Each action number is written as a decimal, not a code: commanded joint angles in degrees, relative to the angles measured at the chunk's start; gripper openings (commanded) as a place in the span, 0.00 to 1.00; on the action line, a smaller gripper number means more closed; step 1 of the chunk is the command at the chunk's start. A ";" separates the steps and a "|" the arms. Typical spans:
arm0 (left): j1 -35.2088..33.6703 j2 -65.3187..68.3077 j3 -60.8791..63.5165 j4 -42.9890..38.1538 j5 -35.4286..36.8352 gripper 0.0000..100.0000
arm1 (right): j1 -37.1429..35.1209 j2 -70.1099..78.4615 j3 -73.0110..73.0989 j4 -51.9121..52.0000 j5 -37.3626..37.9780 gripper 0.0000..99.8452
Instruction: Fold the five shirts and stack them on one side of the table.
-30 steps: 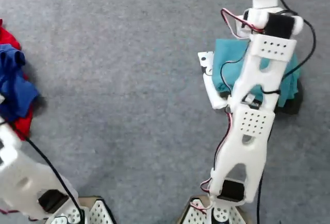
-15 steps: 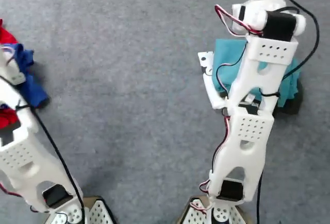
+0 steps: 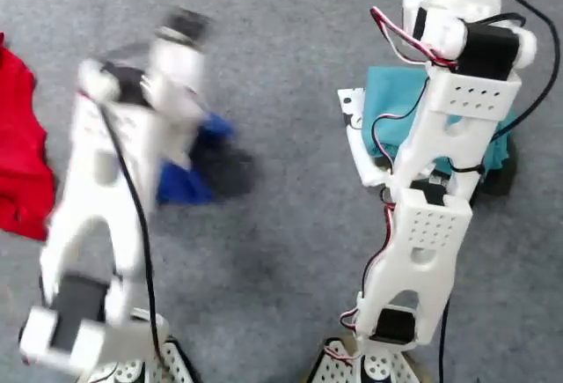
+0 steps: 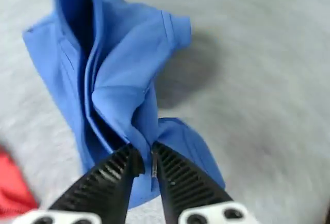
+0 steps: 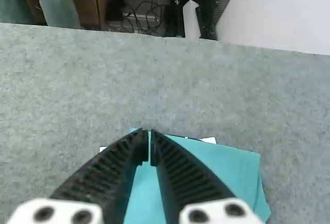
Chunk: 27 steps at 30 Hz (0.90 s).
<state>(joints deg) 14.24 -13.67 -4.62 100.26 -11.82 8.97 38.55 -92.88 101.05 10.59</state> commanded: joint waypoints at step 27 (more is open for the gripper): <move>-28.26 -13.36 24.31 -1.58 6.15 0.29 | -21.80 -41.10 87.34 0.00 2.11 0.23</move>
<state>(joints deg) -18.29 -25.27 20.00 98.95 -5.05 -15.12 6.55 -10.59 100.70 12.88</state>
